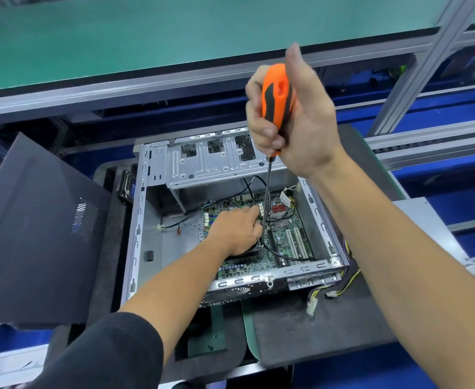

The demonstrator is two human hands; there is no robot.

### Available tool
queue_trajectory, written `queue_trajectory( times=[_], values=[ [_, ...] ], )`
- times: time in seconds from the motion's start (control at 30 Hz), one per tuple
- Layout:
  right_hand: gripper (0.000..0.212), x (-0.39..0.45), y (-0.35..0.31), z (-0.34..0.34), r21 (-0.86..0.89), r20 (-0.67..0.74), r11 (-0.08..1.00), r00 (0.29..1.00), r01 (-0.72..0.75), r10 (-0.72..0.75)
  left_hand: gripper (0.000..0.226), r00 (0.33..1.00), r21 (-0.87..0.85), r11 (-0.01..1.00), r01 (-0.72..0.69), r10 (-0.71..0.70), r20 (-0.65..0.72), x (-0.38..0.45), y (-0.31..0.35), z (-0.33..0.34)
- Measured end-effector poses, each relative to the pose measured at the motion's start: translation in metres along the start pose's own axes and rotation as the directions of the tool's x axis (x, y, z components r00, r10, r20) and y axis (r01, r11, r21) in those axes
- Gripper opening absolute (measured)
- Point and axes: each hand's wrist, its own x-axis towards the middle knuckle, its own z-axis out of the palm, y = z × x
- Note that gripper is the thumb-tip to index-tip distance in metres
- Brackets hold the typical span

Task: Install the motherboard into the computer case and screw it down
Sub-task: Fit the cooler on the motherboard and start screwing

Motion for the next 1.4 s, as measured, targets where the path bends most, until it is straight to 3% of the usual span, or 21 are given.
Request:
queue_trajectory(
  times=[0.1, 0.2, 0.37, 0.43, 0.5, 0.57, 0.6, 0.67, 0.73, 0.8, 0.87, 0.97, 1.03, 1.07, 1.1, 1.17, 1.2, 1.23, 1.3, 1.37, 1.4],
  values=[
    [0.048, 0.009, -0.006, -0.012, 0.13, 0.225, 0.99, 0.974, -0.059, 0.029, 0.015, 1.0, -0.012, 1.0, 0.004, -0.004, 0.006, 0.0, 0.0, 0.0],
    [0.034, 0.023, -0.013, -0.016, 0.234, 0.299, 0.972, 0.952, -0.009, -0.063, 0.016, 1.0, -0.009, 1.0, -0.002, 0.002, 0.01, -0.001, 0.0, -0.002],
    [0.029, 0.031, -0.016, -0.002, 0.335, 0.42, 0.934, 0.907, -0.125, -0.03, 0.014, 1.0, -0.01, 1.0, -0.005, 0.005, 0.01, -0.001, 0.001, -0.003],
    [0.028, 0.025, -0.01, 0.002, 0.287, 0.307, 0.956, 0.951, -0.057, -0.036, 0.013, 1.0, -0.012, 1.0, -0.005, 0.005, 0.006, 0.0, 0.001, -0.002],
    [0.031, 0.017, 0.0, 0.013, 0.004, -0.024, 0.986, 0.986, 0.165, -0.164, 0.013, 1.0, -0.009, 1.0, -0.001, 0.001, -0.012, 0.0, 0.001, -0.001],
    [0.032, 0.011, 0.01, 0.03, -0.334, -0.283, 0.886, 0.862, 0.323, -0.421, 0.015, 0.999, -0.016, 1.0, 0.009, -0.01, -0.042, 0.0, 0.002, -0.002],
    [0.031, 0.008, 0.014, 0.037, -0.424, -0.307, 0.838, 0.816, 0.343, -0.49, 0.019, 0.998, -0.02, 1.0, 0.016, -0.017, -0.056, -0.001, 0.002, -0.002],
    [0.025, 0.004, 0.017, 0.04, -0.419, -0.197, 0.816, 0.838, 0.398, -0.509, 0.025, 0.997, -0.017, 0.999, 0.027, -0.028, -0.068, -0.001, 0.003, -0.001],
    [0.018, 0.008, 0.01, 0.029, -0.185, 0.022, 0.909, 0.927, 0.373, -0.375, 0.018, 0.998, -0.022, 1.0, 0.02, -0.021, -0.063, -0.001, 0.002, -0.001],
    [0.021, 0.023, -0.001, 0.017, 0.131, 0.297, 0.977, 0.934, 0.167, -0.199, 0.014, 0.999, -0.033, 0.999, 0.012, -0.014, -0.05, -0.001, 0.002, -0.002],
    [0.025, 0.036, -0.009, 0.011, 0.3, 0.482, 0.949, 0.874, -0.097, -0.063, 0.014, 0.999, -0.034, 0.999, 0.015, -0.016, -0.037, -0.001, 0.001, -0.003],
    [0.021, 0.038, -0.007, 0.009, 0.352, 0.548, 0.891, 0.835, -0.286, 0.051, 0.015, 1.0, -0.018, 1.0, 0.014, -0.014, -0.025, 0.001, 0.001, 0.0],
    [0.022, 0.034, 0.001, 0.012, 0.207, 0.355, 0.971, 0.934, -0.122, 0.042, 0.015, 1.0, -0.009, 1.0, 0.005, -0.005, -0.03, 0.002, 0.001, 0.0],
    [0.025, 0.032, 0.005, 0.017, 0.045, 0.168, 0.999, 0.985, 0.024, -0.031, 0.014, 1.0, -0.003, 1.0, 0.0, 0.0, -0.031, 0.003, 0.001, 0.0],
    [0.028, 0.029, 0.01, 0.022, -0.152, -0.036, 0.975, 0.985, 0.161, -0.168, 0.014, 1.0, 0.004, 1.0, -0.005, 0.005, -0.028, 0.003, 0.002, -0.001],
    [0.031, 0.021, 0.015, 0.032, -0.44, -0.331, 0.863, 0.849, 0.247, -0.412, 0.014, 1.0, 0.009, 1.0, -0.007, 0.007, -0.022, 0.002, 0.002, 0.0],
    [0.031, 0.017, 0.014, 0.034, -0.471, -0.374, 0.842, 0.805, 0.262, -0.46, 0.014, 1.0, 0.01, 1.0, -0.002, 0.002, -0.026, 0.002, 0.002, 0.002],
    [0.032, 0.012, 0.013, 0.034, -0.443, -0.357, 0.847, 0.809, 0.293, -0.467, 0.014, 1.0, 0.01, 1.0, 0.002, -0.002, -0.031, 0.001, 0.001, 0.003],
    [0.032, 0.004, 0.009, 0.026, -0.26, -0.194, 0.912, 0.908, 0.319, -0.372, 0.014, 0.999, 0.011, 1.0, 0.004, -0.004, -0.043, -0.001, 0.001, 0.003],
    [0.036, 0.006, 0.005, 0.015, 0.017, 0.061, 0.984, 0.982, 0.178, -0.179, 0.014, 0.999, 0.021, 1.0, 0.006, -0.005, -0.048, 0.0, 0.002, 0.001],
    [0.035, 0.01, 0.004, 0.009, 0.146, 0.184, 0.986, 0.977, 0.08, -0.107, 0.014, 0.999, 0.019, 1.0, 0.008, -0.007, -0.048, 0.0, 0.003, 0.0]
  ],
)
